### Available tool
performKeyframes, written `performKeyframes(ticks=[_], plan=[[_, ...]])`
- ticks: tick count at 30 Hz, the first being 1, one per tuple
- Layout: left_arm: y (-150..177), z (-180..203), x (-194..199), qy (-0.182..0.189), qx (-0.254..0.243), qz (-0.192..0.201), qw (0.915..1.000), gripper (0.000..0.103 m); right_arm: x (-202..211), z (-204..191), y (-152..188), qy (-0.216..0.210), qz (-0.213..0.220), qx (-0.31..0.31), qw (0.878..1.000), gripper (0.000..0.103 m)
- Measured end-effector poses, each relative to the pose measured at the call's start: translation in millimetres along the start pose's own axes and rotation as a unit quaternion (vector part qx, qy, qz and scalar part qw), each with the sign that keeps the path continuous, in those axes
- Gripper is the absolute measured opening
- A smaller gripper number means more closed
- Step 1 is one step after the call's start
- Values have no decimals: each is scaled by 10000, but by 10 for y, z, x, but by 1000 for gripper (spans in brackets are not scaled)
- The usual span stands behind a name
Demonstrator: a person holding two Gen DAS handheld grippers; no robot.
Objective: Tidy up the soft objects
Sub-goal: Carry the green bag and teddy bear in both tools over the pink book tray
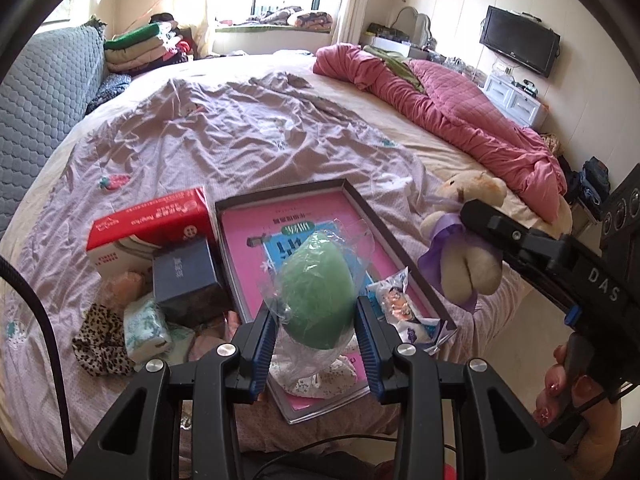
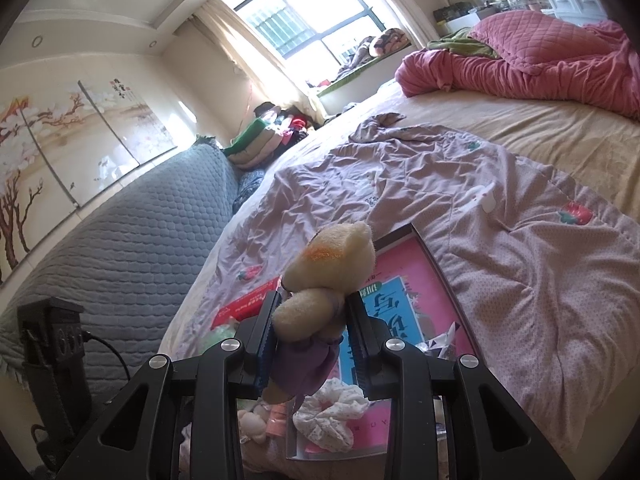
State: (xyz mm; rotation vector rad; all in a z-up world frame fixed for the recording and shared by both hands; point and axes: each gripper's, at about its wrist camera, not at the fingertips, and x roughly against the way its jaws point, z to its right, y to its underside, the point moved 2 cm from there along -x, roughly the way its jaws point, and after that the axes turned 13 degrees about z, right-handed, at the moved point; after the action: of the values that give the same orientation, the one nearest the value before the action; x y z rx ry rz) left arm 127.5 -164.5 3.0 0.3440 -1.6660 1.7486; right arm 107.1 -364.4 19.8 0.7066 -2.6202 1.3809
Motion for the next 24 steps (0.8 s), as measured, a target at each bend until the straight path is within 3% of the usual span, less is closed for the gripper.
performKeyframes(ticks=[24], plan=[[532,11,-691,-41,-107,-868,9962,39,-270,338,322,171,-529,-33,9984,34]])
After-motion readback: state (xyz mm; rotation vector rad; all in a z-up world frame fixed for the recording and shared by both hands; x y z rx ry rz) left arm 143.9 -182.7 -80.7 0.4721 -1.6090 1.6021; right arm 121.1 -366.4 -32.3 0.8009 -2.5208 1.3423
